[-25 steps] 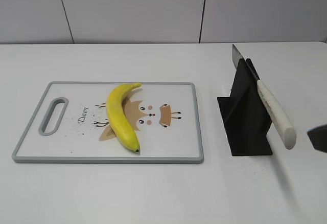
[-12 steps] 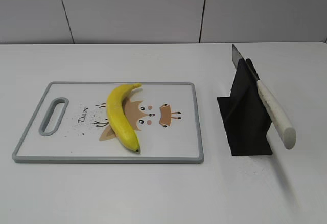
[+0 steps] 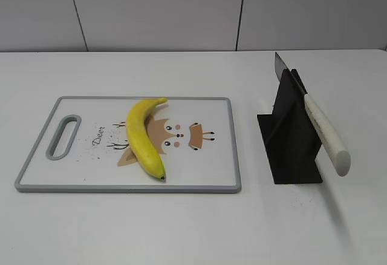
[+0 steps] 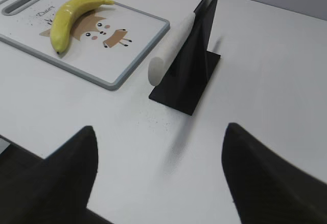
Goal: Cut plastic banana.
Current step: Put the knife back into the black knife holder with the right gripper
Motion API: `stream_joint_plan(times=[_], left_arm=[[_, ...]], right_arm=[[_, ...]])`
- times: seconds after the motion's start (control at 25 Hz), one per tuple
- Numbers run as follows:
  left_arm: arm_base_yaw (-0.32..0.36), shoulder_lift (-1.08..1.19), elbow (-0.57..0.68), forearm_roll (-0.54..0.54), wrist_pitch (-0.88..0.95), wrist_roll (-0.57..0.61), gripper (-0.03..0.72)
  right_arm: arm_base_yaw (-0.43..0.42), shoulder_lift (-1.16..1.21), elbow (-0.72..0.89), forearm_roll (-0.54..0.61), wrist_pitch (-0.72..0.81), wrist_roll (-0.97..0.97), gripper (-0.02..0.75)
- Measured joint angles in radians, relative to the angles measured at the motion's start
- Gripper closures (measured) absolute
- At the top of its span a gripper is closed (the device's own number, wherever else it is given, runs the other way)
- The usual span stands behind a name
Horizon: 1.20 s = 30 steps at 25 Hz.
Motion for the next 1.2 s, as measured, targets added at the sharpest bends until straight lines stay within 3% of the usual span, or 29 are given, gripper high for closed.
stream_joint_plan(times=[0.56, 0.88, 1.04, 1.2], left_arm=[[0.011, -0.005, 0.000, 0.001, 0.000, 0.000, 0.102], [0.079, -0.005, 0.000, 0.001, 0.000, 0.000, 0.122], [0.083, -0.005, 0.000, 0.001, 0.000, 0.000, 0.165], [0.083, -0.005, 0.000, 0.001, 0.000, 0.000, 0.205]], right_arm=[[-0.030, 0.000, 0.000, 0.015, 0.001, -0.022, 0.147], [-0.280, 0.000, 0.000, 0.024, 0.001, -0.024, 0.147], [-0.417, 0.000, 0.000, 0.024, 0.001, -0.024, 0.147], [-0.500, 0.000, 0.000, 0.024, 0.001, -0.024, 0.147]])
